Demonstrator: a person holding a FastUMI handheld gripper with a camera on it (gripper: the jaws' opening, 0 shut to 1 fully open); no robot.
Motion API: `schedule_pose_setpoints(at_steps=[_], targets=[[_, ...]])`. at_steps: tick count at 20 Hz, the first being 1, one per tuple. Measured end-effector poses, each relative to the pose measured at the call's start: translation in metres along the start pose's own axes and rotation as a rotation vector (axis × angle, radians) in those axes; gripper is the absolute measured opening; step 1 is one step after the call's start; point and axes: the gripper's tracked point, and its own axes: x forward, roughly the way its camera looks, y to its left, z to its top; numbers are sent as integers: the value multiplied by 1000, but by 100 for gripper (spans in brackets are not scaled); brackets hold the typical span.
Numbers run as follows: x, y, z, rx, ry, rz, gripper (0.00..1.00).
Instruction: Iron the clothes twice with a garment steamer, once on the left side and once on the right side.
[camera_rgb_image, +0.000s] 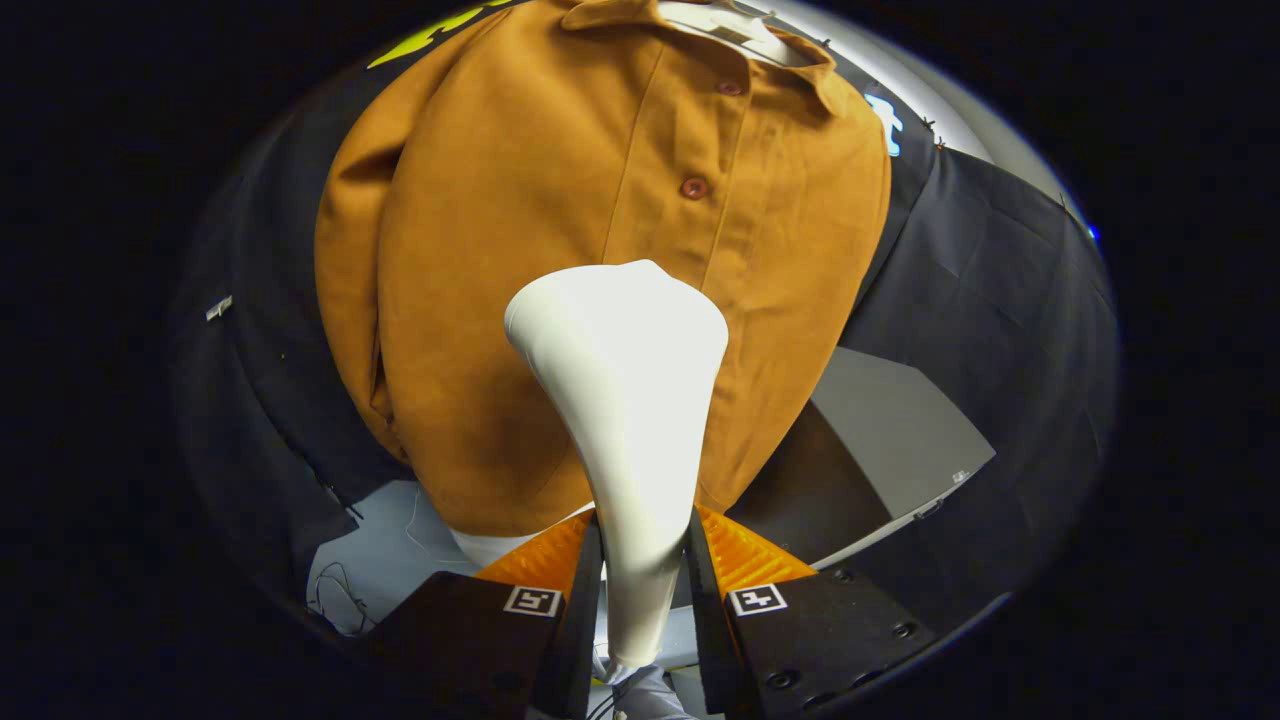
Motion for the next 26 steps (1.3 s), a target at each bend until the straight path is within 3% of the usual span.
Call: schedule_pose_setpoints(at_steps=[11, 20, 26], targets=[[-95, -48, 84, 152, -249, 20, 46], [-141, -57, 110, 183, -387, 124, 46], [-150, -67, 120, 189, -429, 150, 46]])
